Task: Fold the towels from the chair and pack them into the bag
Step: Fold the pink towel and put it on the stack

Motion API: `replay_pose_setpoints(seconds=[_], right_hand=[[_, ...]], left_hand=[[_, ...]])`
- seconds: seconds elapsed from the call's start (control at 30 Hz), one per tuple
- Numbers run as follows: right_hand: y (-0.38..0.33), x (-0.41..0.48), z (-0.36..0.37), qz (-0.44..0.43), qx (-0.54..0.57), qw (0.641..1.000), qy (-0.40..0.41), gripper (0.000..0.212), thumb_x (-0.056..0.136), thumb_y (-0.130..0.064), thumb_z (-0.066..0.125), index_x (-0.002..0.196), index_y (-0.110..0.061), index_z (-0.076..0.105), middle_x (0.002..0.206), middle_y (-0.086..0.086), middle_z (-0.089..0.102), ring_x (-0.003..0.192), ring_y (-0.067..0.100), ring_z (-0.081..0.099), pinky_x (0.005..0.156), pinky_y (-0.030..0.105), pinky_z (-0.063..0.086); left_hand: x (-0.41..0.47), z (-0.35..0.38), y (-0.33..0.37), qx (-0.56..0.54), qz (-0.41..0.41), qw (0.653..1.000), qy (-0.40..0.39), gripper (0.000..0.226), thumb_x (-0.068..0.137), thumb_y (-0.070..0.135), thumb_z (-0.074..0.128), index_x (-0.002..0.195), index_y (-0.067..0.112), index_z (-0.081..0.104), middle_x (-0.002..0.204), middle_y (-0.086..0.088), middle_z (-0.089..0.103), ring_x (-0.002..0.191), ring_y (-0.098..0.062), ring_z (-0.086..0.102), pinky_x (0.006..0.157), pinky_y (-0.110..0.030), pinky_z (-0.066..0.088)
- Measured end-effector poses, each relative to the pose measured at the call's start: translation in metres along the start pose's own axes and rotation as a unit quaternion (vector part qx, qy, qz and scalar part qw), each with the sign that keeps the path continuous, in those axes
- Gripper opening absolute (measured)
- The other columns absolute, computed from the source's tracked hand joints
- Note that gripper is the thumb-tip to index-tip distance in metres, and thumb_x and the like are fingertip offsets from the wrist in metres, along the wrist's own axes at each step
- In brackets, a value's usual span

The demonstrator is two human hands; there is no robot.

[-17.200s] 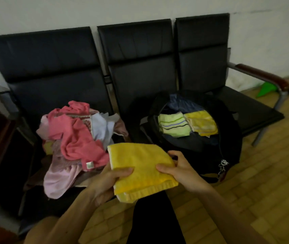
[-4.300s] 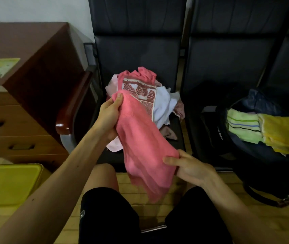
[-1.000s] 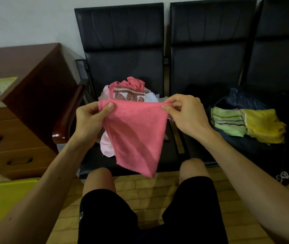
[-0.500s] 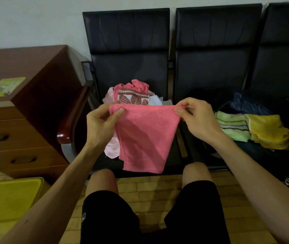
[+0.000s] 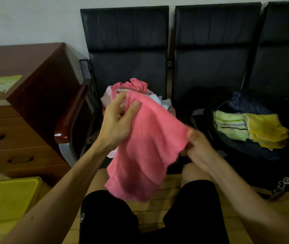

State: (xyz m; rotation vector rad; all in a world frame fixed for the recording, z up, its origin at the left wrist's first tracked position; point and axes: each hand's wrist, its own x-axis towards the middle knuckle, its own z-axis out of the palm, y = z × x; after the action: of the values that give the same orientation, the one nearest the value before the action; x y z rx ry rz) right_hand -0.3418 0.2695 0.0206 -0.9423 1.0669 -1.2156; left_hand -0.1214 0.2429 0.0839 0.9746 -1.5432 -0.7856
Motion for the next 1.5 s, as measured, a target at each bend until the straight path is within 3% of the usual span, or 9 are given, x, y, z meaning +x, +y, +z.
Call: replay_pose_setpoints(seconds=[0.17, 0.3, 0.47, 0.63, 0.77, 1.07, 1.17, 1.3, 1.5], right_hand=[[0.031, -0.029, 0.031, 0.068, -0.061, 0.989, -0.118, 0.031, 0.084, 0.012, 0.065, 0.079, -0.018, 0.059, 0.062, -0.019, 0.070, 0.063, -0.016, 0.062, 0.060, 0.002, 0.045], [0.044, -0.027, 0.039, 0.091, 0.047, 0.990, -0.092, 0.008, 0.087, -0.007, 0.062, 0.090, -0.014, 0.066, 0.082, -0.007, 0.075, 0.078, 0.002, 0.070, 0.071, 0.017, 0.053], [0.057, -0.026, 0.034, 0.165, 0.145, 0.961, -0.168, 0.040, 0.069, -0.033, 0.087, 0.102, -0.014, 0.077, 0.102, 0.006, 0.073, 0.097, 0.021, 0.067, 0.089, 0.033, 0.052], [0.048, -0.034, 0.026, 0.196, 0.152, 0.941, -0.231, 0.057, 0.044, -0.039, 0.098, 0.088, -0.008, 0.079, 0.092, 0.007, 0.075, 0.085, 0.017, 0.072, 0.074, 0.027, 0.057], [0.021, -0.036, 0.028, 0.165, 0.175, 0.955, -0.173, 0.059, 0.027, -0.034, 0.101, 0.079, -0.014, 0.081, 0.085, 0.005, 0.076, 0.077, 0.017, 0.074, 0.066, 0.028, 0.059], [-0.006, -0.029, 0.050, 0.154, 0.176, 0.972, -0.020, 0.049, 0.077, -0.028, 0.066, 0.121, -0.008, 0.063, 0.103, 0.013, 0.074, 0.084, 0.022, 0.074, 0.060, 0.032, 0.059], [-0.010, -0.028, 0.050, 0.137, 0.192, 0.971, -0.023, 0.040, 0.082, -0.026, 0.062, 0.116, -0.006, 0.063, 0.096, 0.012, 0.075, 0.082, 0.022, 0.074, 0.062, 0.033, 0.060], [-0.012, -0.026, 0.051, 0.124, 0.204, 0.971, -0.027, 0.039, 0.083, -0.023, 0.061, 0.118, -0.004, 0.063, 0.100, 0.013, 0.074, 0.088, 0.023, 0.073, 0.071, 0.034, 0.062], [-0.009, -0.023, 0.048, 0.128, 0.188, 0.974, -0.012, 0.032, 0.082, -0.021, 0.063, 0.110, -0.004, 0.065, 0.095, 0.013, 0.075, 0.083, 0.022, 0.073, 0.070, 0.034, 0.062]], left_hand=[[0.000, 0.006, 0.006, -0.028, -0.027, 0.999, -0.007, 0.013, 0.101, 0.022, 0.056, 0.113, 0.022, 0.062, 0.108, 0.004, 0.070, 0.098, -0.013, 0.070, 0.081, -0.029, 0.058], [0.000, 0.001, 0.010, -0.038, -0.037, 0.999, -0.009, 0.012, 0.102, 0.024, 0.054, 0.111, 0.028, 0.061, 0.104, 0.013, 0.071, 0.097, -0.009, 0.070, 0.081, -0.024, 0.056], [0.000, -0.007, 0.005, -0.045, -0.079, 0.996, 0.004, 0.026, 0.103, 0.025, 0.052, 0.128, 0.023, 0.057, 0.110, 0.016, 0.071, 0.103, -0.006, 0.069, 0.090, -0.028, 0.057], [0.002, -0.025, -0.020, -0.051, -0.181, 0.980, -0.065, 0.073, 0.094, 0.041, 0.063, 0.154, 0.038, 0.023, 0.146, 0.009, 0.047, 0.127, -0.011, 0.055, 0.108, -0.042, 0.047], [0.001, -0.031, -0.032, -0.085, -0.261, 0.958, -0.086, 0.070, 0.093, 0.030, 0.066, 0.153, 0.034, 0.029, 0.137, 0.008, 0.055, 0.120, -0.012, 0.061, 0.099, -0.036, 0.052], [-0.027, -0.024, -0.075, -0.251, -0.480, 0.834, -0.105, 0.039, 0.099, 0.044, 0.049, 0.100, 0.020, 0.080, 0.112, -0.011, 0.072, 0.099, -0.026, 0.068, 0.097, -0.045, 0.049], [-0.044, -0.018, -0.086, -0.340, -0.466, 0.815, -0.059, 0.055, 0.091, 0.061, 0.050, 0.108, 0.017, 0.078, 0.113, -0.011, 0.068, 0.100, -0.024, 0.066, 0.087, -0.040, 0.055], [-0.062, -0.011, -0.100, -0.417, -0.420, 0.802, -0.084, 0.089, 0.081, 0.079, 0.048, 0.146, 0.018, 0.048, 0.149, -0.016, 0.047, 0.135, -0.034, 0.047, 0.112, -0.054, 0.037], [-0.066, -0.001, -0.090, -0.343, -0.353, 0.860, -0.135, 0.093, 0.077, 0.052, 0.078, 0.151, 0.015, 0.034, 0.142, -0.025, 0.052, 0.129, -0.043, 0.053, 0.106, -0.063, 0.042]])
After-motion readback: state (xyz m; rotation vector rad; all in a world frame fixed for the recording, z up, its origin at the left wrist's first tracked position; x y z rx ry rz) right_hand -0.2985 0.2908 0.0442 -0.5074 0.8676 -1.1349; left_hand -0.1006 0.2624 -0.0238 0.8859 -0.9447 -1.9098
